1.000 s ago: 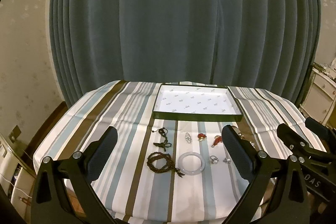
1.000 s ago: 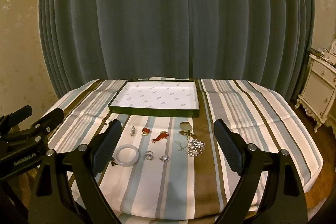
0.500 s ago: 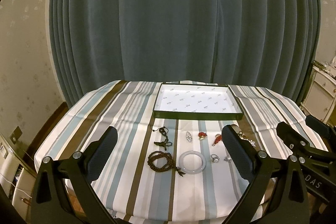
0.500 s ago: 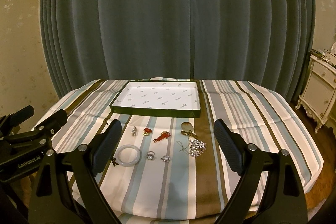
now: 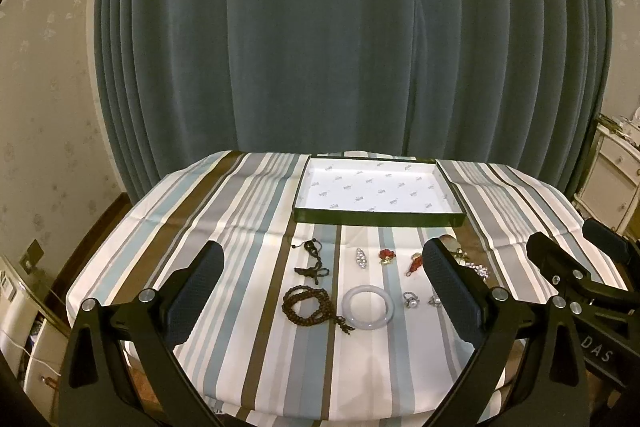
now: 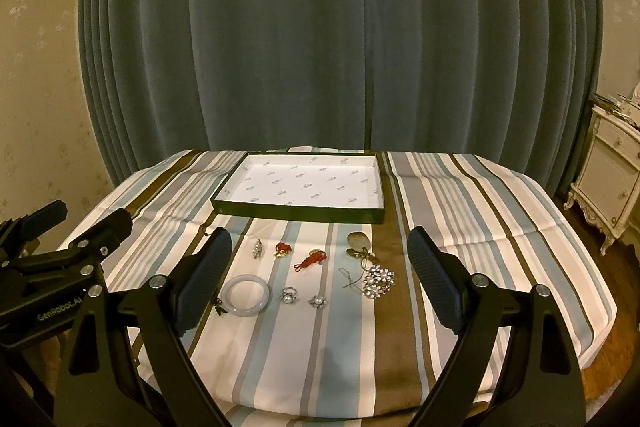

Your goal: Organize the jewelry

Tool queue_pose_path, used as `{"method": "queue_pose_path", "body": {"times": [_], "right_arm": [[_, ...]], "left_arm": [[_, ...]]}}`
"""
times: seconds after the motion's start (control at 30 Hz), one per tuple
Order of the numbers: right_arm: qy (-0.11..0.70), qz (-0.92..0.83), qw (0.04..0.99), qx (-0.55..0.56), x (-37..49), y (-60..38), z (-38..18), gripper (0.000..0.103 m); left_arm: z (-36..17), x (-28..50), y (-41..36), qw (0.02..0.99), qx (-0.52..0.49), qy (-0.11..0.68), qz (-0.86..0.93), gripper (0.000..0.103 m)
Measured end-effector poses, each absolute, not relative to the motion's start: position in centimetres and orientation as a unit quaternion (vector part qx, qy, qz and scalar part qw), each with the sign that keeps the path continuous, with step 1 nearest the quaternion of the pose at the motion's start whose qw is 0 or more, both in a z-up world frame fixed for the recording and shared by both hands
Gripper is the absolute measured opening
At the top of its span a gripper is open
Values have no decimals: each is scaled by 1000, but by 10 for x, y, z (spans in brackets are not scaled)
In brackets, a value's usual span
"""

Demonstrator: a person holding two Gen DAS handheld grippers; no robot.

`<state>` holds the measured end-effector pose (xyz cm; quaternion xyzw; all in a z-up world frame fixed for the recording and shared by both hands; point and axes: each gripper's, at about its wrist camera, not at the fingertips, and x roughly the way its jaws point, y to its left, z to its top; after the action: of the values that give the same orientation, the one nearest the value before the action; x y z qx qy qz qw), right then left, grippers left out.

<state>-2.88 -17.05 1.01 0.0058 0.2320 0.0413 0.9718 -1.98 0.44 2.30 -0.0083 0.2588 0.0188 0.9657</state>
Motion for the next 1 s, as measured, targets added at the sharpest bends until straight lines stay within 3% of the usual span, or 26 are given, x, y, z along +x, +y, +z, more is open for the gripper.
{"method": "queue_pose_path", "body": {"times": [1.0], "right_arm": [[231,43,972,5,-33,-168,6,89]], "left_arm": [[24,-20,4,965,-7,263,20,99]]}}
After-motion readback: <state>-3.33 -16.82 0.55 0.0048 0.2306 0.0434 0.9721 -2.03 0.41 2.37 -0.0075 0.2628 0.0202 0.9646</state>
